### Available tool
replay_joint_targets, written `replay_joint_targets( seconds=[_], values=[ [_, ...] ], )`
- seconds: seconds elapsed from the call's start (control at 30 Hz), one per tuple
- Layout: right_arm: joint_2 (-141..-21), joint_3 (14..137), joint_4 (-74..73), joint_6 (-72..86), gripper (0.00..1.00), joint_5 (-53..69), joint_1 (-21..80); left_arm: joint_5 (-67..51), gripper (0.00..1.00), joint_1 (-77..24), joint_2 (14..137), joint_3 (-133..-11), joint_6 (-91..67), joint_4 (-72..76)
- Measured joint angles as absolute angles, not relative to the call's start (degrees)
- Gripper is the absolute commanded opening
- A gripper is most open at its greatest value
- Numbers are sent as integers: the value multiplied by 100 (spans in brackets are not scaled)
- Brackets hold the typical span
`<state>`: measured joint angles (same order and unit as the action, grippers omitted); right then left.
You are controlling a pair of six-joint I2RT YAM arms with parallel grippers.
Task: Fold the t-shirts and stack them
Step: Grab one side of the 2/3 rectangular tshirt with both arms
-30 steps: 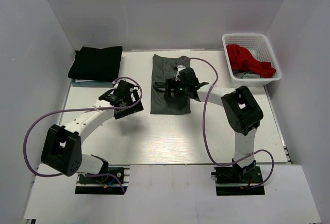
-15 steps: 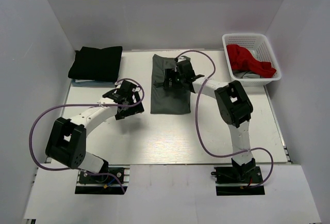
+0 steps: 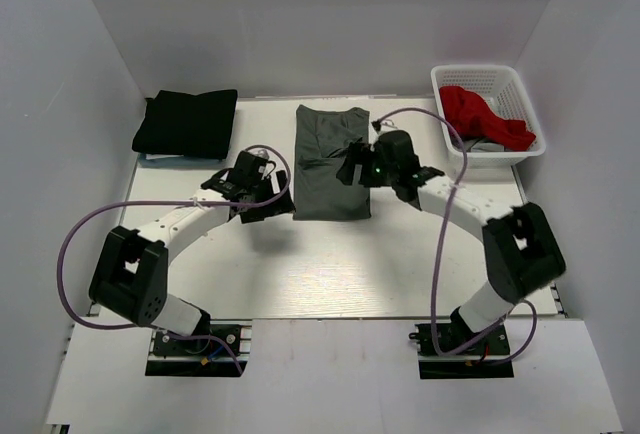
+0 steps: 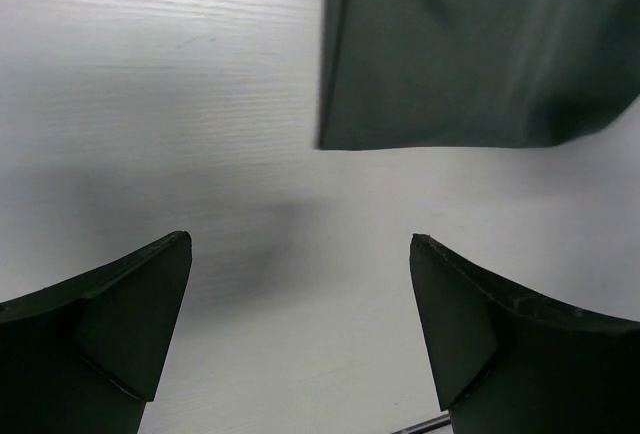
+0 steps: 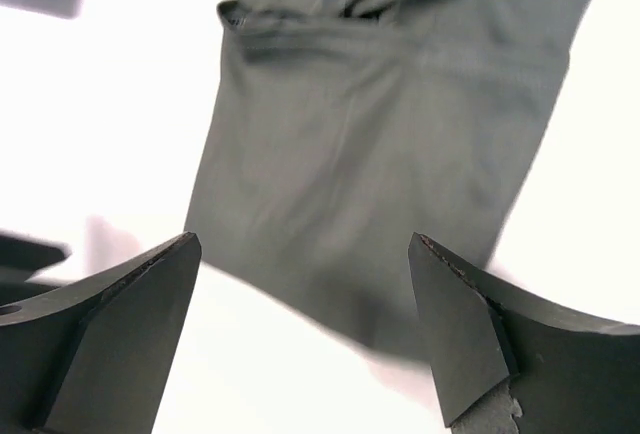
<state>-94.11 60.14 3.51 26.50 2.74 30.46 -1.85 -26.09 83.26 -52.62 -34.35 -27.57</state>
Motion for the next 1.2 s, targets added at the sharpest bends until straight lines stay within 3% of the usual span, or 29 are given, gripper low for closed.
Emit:
replay_joint_targets(
  seconds=[0.17,0.4,0.5,0.53,0.7,0.73,0.77,0.83,0.87,0.9,0.97,1.0,1.2],
  values=[
    [-8742,5253,239,2891,90,311,2998,-633,98,-2707,8781,-5262,-3350,-2362],
    [-8792,4475,-32,3159,90,569,2882,-945,73,-2891,9526,-5304,-3253,-1942],
    [-8962,4466,75,3229,86,711,2869,-991,56,-2902,9815,-5481,-3253,-1743],
    [-9039,4466,104,3256,83,753,2862,-1033,49,-2895,9920,-5577,-3253,-1721],
    [-9286,4477,314,3409,68,919,2832,-1120,34,-2897,10121,-5673,-3251,-1535],
    [-9312,4477,360,3441,61,934,2825,-1131,25,-2897,10147,-5675,-3258,-1511],
    [-9323,4477,375,3459,61,943,2821,-1140,20,-2897,10167,-5675,-3271,-1485],
    [-9367,4475,399,3496,44,906,2814,-1142,10,-2895,10219,-5673,-3258,-1448],
    [-9406,4475,397,3507,38,888,2812,-1166,0,-2893,10241,-5684,-3267,-1435],
    [-9439,4475,381,3538,27,871,2810,-1201,0,-2895,10263,-5719,-3262,-1457],
    [-9459,4475,375,3555,19,810,2808,-1214,0,-2895,10300,-5767,-3280,-1481],
    [-9461,4471,353,3564,0,784,2808,-1227,0,-2895,10324,-5787,-3282,-1483],
    [-9470,4434,338,3457,0,690,2808,-1347,0,-2895,10175,-5457,-3242,-1020]
  ],
)
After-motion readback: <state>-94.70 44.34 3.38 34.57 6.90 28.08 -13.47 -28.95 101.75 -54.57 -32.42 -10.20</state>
